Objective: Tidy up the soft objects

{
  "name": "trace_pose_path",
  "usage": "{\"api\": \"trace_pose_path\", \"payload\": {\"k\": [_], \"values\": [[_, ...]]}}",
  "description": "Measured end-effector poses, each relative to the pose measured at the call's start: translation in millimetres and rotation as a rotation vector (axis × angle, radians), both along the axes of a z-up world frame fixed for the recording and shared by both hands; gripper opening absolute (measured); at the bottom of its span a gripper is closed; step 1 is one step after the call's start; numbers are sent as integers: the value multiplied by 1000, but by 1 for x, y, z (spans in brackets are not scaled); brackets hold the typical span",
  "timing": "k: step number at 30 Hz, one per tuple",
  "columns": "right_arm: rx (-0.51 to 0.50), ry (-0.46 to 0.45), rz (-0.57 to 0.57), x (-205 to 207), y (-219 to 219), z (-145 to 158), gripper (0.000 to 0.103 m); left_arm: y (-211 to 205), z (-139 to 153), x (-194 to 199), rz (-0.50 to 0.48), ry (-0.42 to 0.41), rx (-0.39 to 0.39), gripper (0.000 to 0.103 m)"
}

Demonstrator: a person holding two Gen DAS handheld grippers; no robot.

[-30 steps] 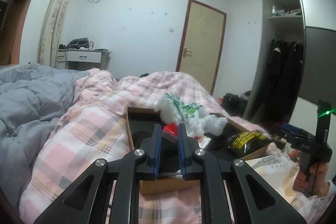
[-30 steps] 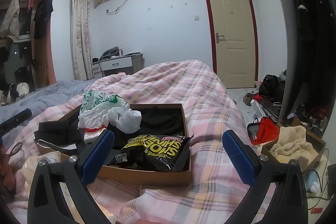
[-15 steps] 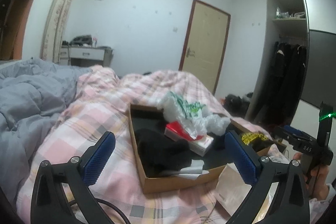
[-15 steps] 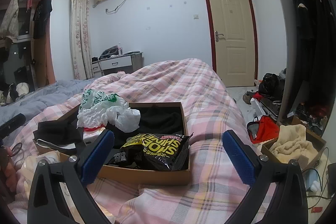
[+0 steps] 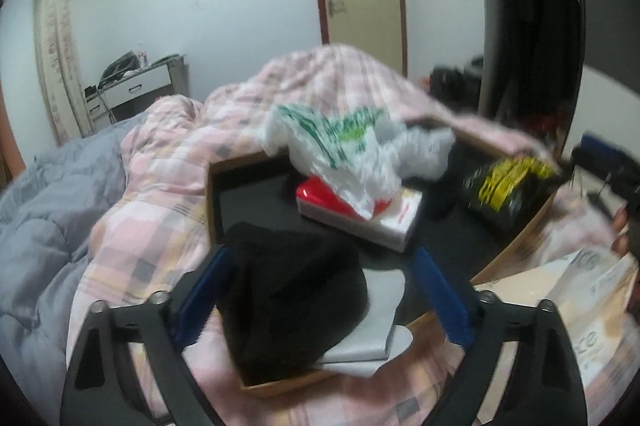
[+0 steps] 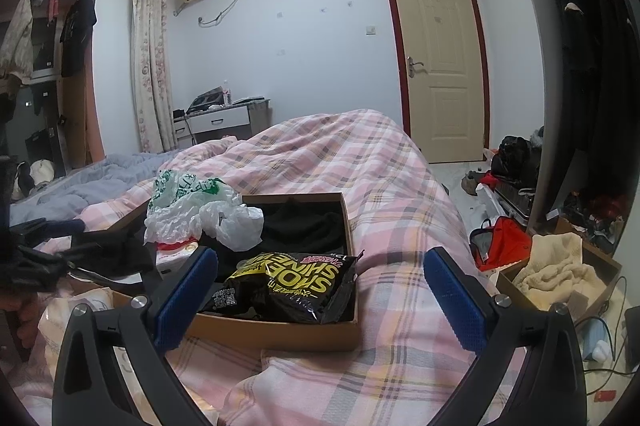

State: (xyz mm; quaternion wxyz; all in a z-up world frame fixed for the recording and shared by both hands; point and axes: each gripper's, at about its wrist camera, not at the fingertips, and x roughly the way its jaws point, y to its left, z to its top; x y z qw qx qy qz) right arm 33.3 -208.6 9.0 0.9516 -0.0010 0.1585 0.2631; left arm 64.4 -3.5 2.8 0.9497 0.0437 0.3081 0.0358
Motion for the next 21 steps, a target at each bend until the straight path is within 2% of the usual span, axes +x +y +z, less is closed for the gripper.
{"api": "trace_pose_path", "payload": {"k": [1,2,4,8,9,11,14,21], "values": [[1,0,0,0,0,0,103,-2,-5,4,-1,30,14,68],[1,0,0,0,0,0,103,-2,-9,7,-1,55,20,59],[2,0,0,0,0,0,103,-1,-15,10,-11,80,1,56],[4,3,-1,1,0,0,103,0,-15,10,-44,93,-30,37],[5,4,0,1,0,0,103,1,-14,10,-52,94,-37,35],[5,3,-1,1,-1,0,103,1,-14,10,-59,98,-49,22],[4,3,-1,1,-1,0,103,0,-13,5,-56,82,-49,15],[15,7,-3,0,-2,-1,103,10,1,-20,-44,-15,-117,11]]}}
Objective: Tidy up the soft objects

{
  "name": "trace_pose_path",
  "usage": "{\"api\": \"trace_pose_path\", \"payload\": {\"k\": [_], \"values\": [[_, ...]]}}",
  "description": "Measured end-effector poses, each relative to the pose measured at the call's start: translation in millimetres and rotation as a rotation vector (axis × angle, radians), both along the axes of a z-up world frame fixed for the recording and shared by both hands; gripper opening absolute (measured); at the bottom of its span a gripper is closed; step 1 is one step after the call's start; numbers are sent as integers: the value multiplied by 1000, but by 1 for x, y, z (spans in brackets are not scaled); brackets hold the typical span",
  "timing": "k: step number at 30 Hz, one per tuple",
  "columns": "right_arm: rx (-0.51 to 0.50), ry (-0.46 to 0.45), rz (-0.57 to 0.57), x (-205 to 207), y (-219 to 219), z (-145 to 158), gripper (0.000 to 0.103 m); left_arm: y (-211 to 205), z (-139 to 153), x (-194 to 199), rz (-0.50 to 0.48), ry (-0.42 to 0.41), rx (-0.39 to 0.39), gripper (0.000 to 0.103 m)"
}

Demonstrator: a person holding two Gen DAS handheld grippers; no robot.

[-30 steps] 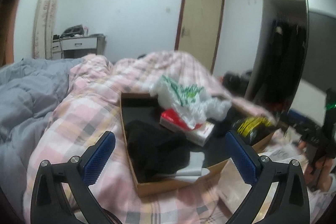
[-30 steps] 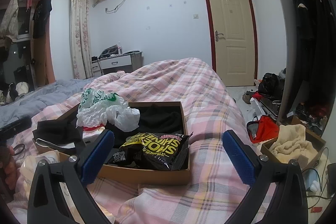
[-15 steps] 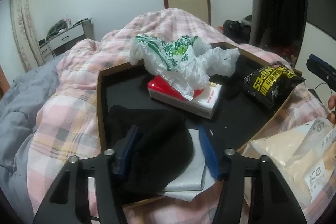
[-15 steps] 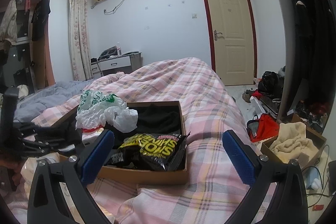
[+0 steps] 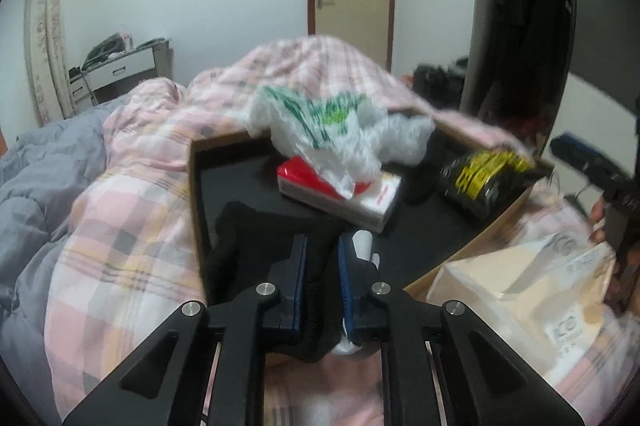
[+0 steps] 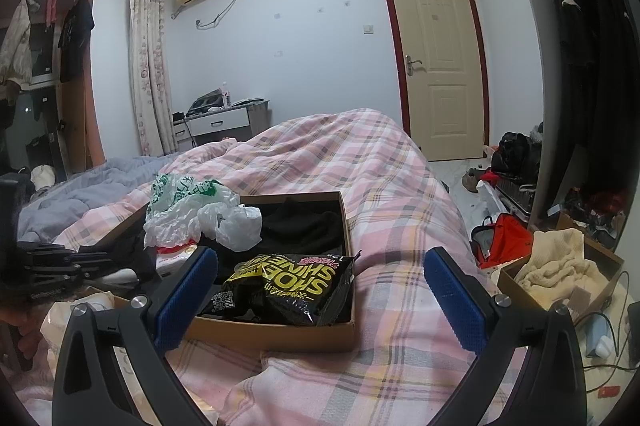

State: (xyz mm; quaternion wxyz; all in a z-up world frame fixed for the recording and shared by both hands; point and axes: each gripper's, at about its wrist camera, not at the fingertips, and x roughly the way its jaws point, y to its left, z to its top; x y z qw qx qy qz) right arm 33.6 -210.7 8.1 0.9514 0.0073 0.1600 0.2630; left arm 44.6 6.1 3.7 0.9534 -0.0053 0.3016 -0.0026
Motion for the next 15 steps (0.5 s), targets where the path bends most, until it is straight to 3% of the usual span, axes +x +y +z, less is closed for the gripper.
{"api": "trace_pose_path", "payload": {"k": [9,13,15], "values": [[19,14,-6,1,-2,-1,103,21,45,-47,-34,-164,-156,10],[20,14,-5,1,-4,0,103,18,53,-55,-30,-206,-91,10],[20,13,-5,1,-4,0,103,22,49,-52,-8,-200,-98,10]]}}
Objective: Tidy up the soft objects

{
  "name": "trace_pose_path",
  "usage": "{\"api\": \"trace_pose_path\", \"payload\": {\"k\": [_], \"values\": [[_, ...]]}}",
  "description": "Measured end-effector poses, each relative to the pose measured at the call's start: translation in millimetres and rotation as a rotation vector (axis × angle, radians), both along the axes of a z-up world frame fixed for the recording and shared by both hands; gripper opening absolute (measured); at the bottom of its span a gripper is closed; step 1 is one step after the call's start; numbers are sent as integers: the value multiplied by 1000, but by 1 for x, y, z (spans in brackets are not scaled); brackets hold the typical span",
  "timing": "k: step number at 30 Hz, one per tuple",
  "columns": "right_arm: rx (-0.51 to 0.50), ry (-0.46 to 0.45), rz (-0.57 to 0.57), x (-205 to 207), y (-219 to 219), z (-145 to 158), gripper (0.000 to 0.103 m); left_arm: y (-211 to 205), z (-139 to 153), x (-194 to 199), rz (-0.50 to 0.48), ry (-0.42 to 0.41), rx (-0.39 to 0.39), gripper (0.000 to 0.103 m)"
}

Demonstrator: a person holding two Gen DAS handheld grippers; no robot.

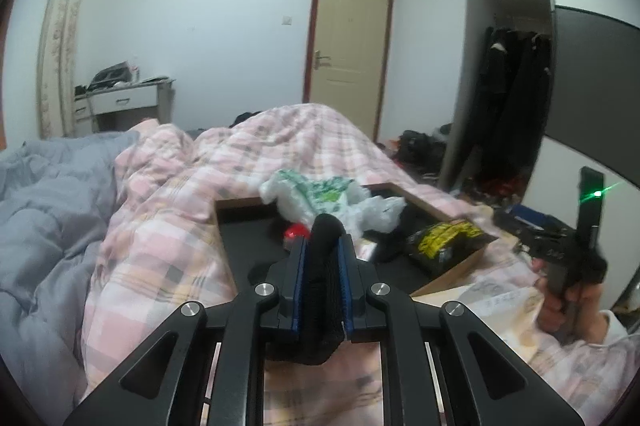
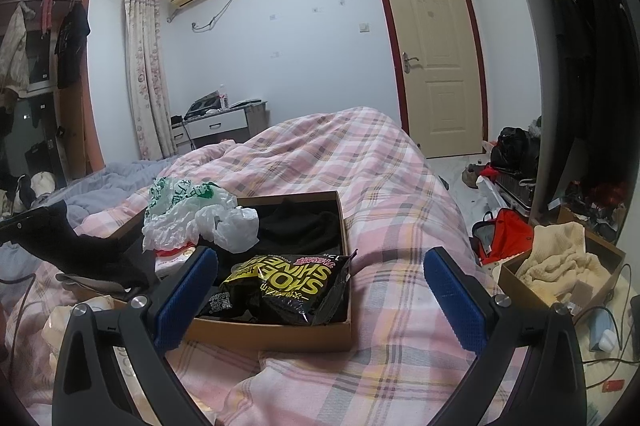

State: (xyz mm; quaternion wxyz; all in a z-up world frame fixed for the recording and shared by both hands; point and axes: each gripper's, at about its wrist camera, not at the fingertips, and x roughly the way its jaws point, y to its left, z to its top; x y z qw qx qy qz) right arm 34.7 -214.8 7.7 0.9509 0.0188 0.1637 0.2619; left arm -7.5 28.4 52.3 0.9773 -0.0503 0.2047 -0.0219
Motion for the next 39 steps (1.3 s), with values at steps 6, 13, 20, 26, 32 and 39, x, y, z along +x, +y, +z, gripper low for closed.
{"api": "trace_pose_path", "payload": {"k": [6,13,20,26,32,39], "values": [[2,1,0,0,0,0,103,4,-12,2,4,30,2,10],[6,3,0,0,-1,0,103,2,3,-23,-95,-16,2,10],[6,2,0,-1,-1,0,103,-23,54,-80,-208,-174,26,10],[7,4,0,0,-2,0,103,-28,73,-104,-304,-221,-7,10],[7,3,0,0,-3,0,103,-23,45,-71,-348,-71,-28,10],[8,5,-1,0,-3,-1,103,-30,-20,-24,-362,282,67,11]]}}
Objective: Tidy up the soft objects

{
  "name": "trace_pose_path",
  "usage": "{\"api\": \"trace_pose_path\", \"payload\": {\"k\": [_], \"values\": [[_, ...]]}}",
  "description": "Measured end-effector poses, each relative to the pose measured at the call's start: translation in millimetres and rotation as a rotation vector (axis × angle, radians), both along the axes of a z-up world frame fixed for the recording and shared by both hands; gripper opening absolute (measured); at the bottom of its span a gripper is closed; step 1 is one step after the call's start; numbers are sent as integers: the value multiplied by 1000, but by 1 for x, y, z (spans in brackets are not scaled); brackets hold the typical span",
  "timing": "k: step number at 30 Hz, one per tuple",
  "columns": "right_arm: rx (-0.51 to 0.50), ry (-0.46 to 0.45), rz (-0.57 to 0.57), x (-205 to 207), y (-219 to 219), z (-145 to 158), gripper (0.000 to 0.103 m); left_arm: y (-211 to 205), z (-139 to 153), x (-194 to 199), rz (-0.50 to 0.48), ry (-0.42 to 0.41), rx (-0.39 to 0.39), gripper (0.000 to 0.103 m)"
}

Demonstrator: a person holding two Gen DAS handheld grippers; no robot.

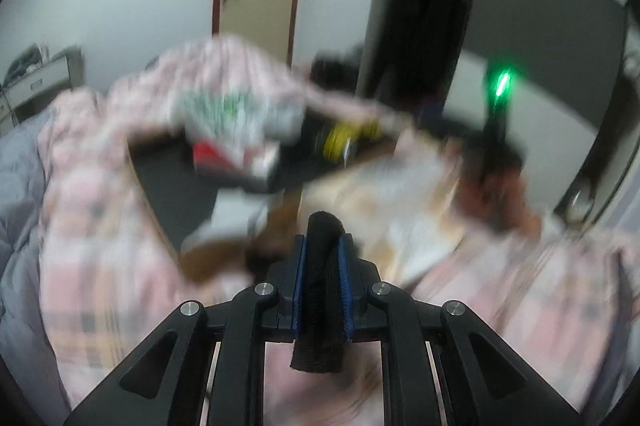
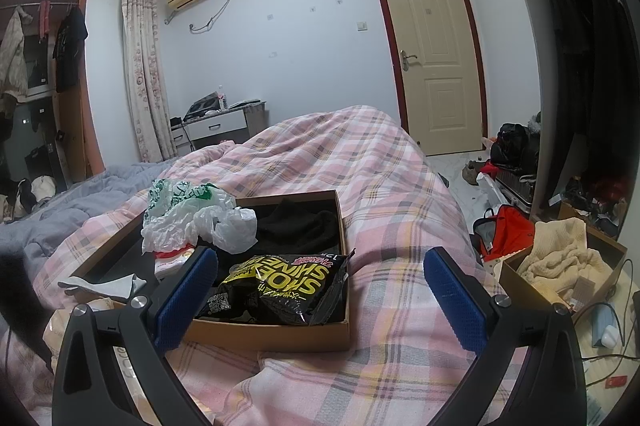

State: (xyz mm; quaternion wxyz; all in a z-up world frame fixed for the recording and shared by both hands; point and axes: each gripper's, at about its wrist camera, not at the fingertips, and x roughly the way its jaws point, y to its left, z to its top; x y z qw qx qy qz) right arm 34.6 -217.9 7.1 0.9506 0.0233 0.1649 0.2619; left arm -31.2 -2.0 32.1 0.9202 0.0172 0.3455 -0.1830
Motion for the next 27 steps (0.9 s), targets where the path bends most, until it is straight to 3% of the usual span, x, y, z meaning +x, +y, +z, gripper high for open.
{"api": "trace_pose_path", "payload": {"k": [4,6,7,8,9,12,17,23,27], "values": [[2,1,0,0,0,-1,103,-5,-21,4,-7,76,74,11],[2,1,-1,0,-1,-1,103,-7,-26,6,-22,112,76,19],[2,1,-1,0,-1,-1,103,-7,-29,5,-41,136,79,48],[3,1,-1,0,-1,-1,103,-5,-33,3,-57,154,82,93],[3,1,-1,0,-1,-1,103,-4,-37,1,-64,176,89,102],[4,2,-1,0,-1,-1,103,-6,-46,-2,-91,183,119,103],[4,1,-1,0,-1,-1,103,3,-26,-19,-113,112,86,103],[4,3,-2,-1,-1,-1,103,34,11,-42,-91,-43,-55,103],[5,2,-2,0,-2,-1,103,55,36,-46,19,-221,-164,103]]}}
